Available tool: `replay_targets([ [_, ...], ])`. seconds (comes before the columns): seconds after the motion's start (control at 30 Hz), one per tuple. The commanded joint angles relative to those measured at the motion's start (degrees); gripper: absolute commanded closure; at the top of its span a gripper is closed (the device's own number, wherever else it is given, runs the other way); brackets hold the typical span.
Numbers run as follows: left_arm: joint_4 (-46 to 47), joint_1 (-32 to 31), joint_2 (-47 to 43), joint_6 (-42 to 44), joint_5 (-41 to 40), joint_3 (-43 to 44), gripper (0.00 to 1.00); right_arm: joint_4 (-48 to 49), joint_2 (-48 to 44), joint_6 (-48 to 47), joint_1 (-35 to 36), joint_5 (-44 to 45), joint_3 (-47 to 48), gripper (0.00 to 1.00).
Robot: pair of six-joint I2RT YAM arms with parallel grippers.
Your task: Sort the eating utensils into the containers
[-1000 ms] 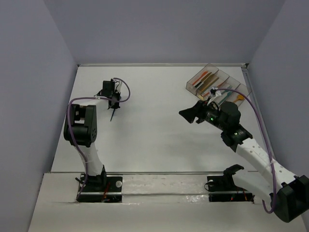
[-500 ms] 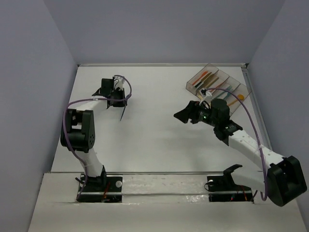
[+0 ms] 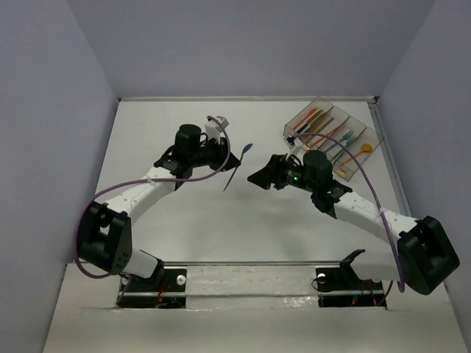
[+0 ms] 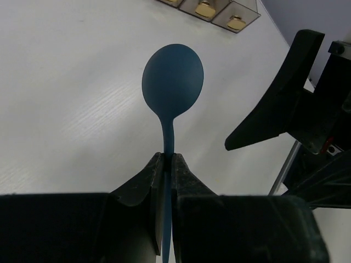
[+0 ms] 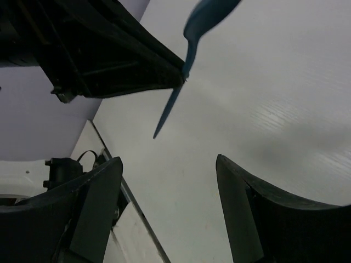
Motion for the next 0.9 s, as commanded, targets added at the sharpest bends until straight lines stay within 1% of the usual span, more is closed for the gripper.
replay_targets([
  [0.0,9.2,-1.5,-3.6,-7.2,1.9,-5.2,1.0,9.1,1.1,1.0,0.8,2.4,2.8,0.27],
  [0.1,12.4,-2.5,-6.1,-9.9,2.1,-8.6,1.0,10.5,1.0,1.1,0.8,3.9,2.5,0.29],
  [0.27,14.0,-3.6,-8.2,-11.6,3.4,-9.7,1.0,12.7,1.4,2.1,0.8,5.3,0.9,0.31],
  [0.37,17.2,-4.1,-9.1,-13.7,4.8,-10.8,1.0,13.9,2.4,2.8,1.3,5.0,1.1,0.31],
  [0.5,19.2,-4.7,-9.7,-15.2,5.6,-11.9,1.0,14.1,3.3,3.0,1.8,4.8,1.8,0.31],
  [0.6,19.3,-5.3,-9.7,-15.2,6.0,-11.9,1.0,15.9,3.2,3.3,1.9,4.9,1.4,0.31],
  [0.7,18.7,-5.3,-9.7,-15.0,5.8,-11.9,1.0,17.6,2.7,3.3,1.9,5.0,0.9,0.33],
  [0.73,18.7,-5.3,-9.6,-15.0,5.8,-12.1,1.0,18.1,2.6,3.5,1.9,5.0,0.3,0.38],
  [0.8,18.7,-5.3,-9.7,-15.0,5.8,-12.2,1.0,19.6,2.7,3.8,1.9,5.0,-0.2,0.41],
  [0.87,18.9,-5.9,-9.7,-15.1,5.9,-12.3,1.0,20.3,3.0,4.1,1.9,4.9,-0.4,0.42],
])
